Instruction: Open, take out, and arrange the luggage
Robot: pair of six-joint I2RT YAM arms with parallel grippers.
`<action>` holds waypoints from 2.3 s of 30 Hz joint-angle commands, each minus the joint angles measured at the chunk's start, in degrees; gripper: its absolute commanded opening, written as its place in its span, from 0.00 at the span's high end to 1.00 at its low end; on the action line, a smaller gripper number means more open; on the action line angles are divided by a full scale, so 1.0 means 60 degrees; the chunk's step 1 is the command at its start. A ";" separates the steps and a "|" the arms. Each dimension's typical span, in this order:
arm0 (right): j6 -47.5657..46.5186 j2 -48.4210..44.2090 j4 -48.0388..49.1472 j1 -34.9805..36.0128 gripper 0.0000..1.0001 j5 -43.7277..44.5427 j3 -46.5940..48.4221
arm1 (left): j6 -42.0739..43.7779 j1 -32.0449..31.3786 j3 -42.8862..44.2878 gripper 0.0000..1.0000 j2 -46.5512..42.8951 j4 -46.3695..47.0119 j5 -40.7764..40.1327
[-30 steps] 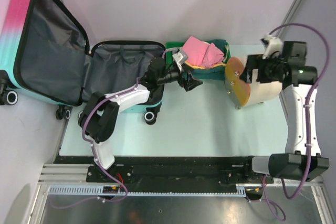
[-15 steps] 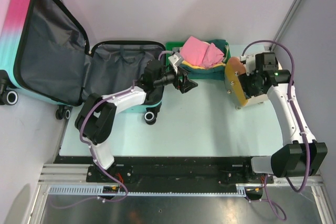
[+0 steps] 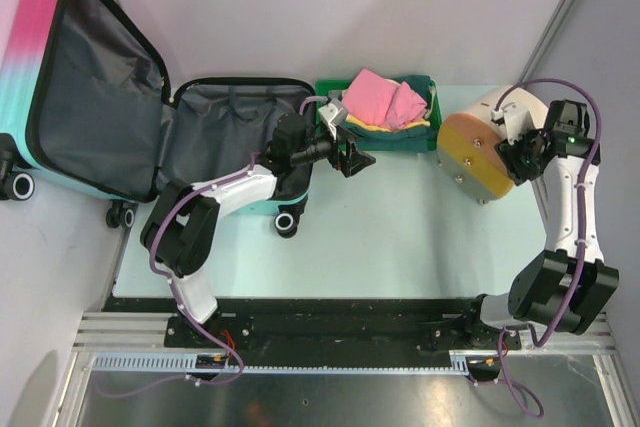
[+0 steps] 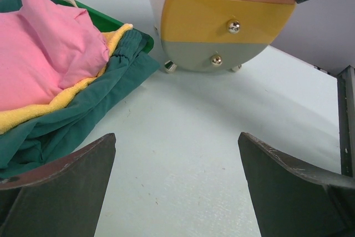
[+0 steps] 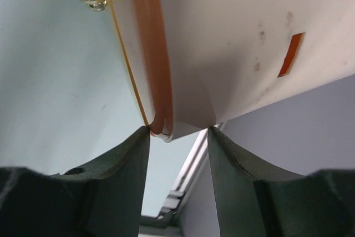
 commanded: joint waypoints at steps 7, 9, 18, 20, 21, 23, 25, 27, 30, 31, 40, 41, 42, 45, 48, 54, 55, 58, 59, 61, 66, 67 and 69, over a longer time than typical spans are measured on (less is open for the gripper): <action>-0.5712 0.1156 0.2367 -0.0833 0.50 -0.3469 0.0143 | 0.0415 0.0098 0.0404 0.04 -0.0216 0.0032 0.0164; -0.6434 0.1435 0.2558 -0.1008 0.50 -0.3675 0.0216 | 0.0430 0.0112 0.0448 0.04 -0.0201 -0.0041 0.0150; -0.7330 0.3296 0.3186 -0.1405 0.48 -0.4613 0.1637 | 0.0474 0.0112 0.0536 0.04 -0.0216 -0.0261 0.0018; -0.7505 0.3501 0.3509 -0.1390 0.47 -0.4803 0.1740 | 0.0489 0.0112 0.0550 0.04 -0.0216 -0.0291 0.0018; -0.7753 0.3734 0.3554 -0.1390 0.47 -0.4848 0.1914 | 0.0503 0.0098 0.0551 0.04 -0.0216 -0.0363 -0.0011; -0.7639 0.4028 0.3773 -0.1361 0.47 -0.4892 0.2164 | 0.0547 0.0098 0.0624 0.04 -0.0201 -0.0437 -0.0055; -0.7434 0.4541 0.3673 -0.1288 0.48 -0.4776 0.2747 | 0.0562 0.0098 0.0711 0.04 -0.0158 -0.0540 -0.0055; -0.6954 0.4805 0.3948 -0.1229 0.49 -0.4716 0.2955 | 0.0576 0.0098 0.0770 0.04 -0.0128 -0.0642 -0.0114; -0.6570 0.5142 0.4754 -0.1141 0.50 -0.4526 0.3043 | 0.0562 0.0112 0.0887 0.04 -0.0055 -0.0774 -0.0172; -0.6381 0.5360 0.4872 -0.1098 0.50 -0.4439 0.3131 | 0.0562 0.0098 0.0946 0.04 -0.0040 -0.0803 -0.0187; -0.4666 0.6460 0.5738 -0.0834 0.52 -0.3590 0.4229 | 0.0635 0.0112 0.1356 0.04 -0.0010 -0.1565 -0.0275; -0.4491 0.6635 0.5679 -0.0819 0.52 -0.3516 0.4346 | 0.0679 0.0112 0.1371 0.04 -0.0011 -0.1710 -0.0275; -0.4402 0.6651 0.5621 -0.0819 0.50 -0.3443 0.4449 | 0.0694 0.0127 0.1385 0.03 -0.0069 -0.1784 -0.0290; -0.4066 0.6564 0.5723 -0.0834 0.36 -0.3208 0.4406 | 0.0767 0.0156 0.1400 0.02 -0.0171 -0.2004 -0.0319; -0.3540 0.6272 0.5635 -0.0921 0.20 -0.3076 0.4421 | 0.0709 0.0273 0.1589 0.00 -0.0259 -0.2617 -0.0305; -0.2031 0.5335 0.5693 -0.1199 0.07 -0.3280 0.4348 | 0.0709 0.0931 0.2939 0.00 -0.0171 -0.5344 0.0177; -0.1129 0.4898 0.5940 -0.1229 0.05 -0.3324 0.4275 | 0.0868 0.1165 0.2706 0.00 -0.0317 -0.5388 0.0382; 0.0136 0.4062 0.6730 -0.1317 0.01 -0.3427 0.3500 | 0.1643 0.1488 0.2455 0.00 -0.1020 -0.5943 0.0034; 0.0792 0.3421 0.6907 -0.1332 0.00 -0.3442 0.3179 | 0.1806 0.1576 0.2585 0.00 -0.1123 -0.6714 -0.0287; 0.1455 0.2773 0.7505 -0.1303 0.00 -0.3704 0.2330 | 0.2435 0.1868 0.3430 0.00 -0.0978 -0.7858 -0.0596; 0.3871 0.1001 0.7204 -0.0850 0.00 -0.4745 0.1506 | 0.3065 0.2717 0.4286 0.00 -0.1034 -1.0017 -0.2310; 0.4209 0.0867 0.6753 -0.0486 0.00 -0.4702 0.1477 | 0.3154 0.2850 0.4213 0.00 -0.1152 -1.0133 -0.2442; 0.4983 0.0603 0.6238 0.0086 0.00 -0.4193 0.1404 | 0.3475 0.3085 0.3980 0.00 -0.1474 -1.0251 -0.3143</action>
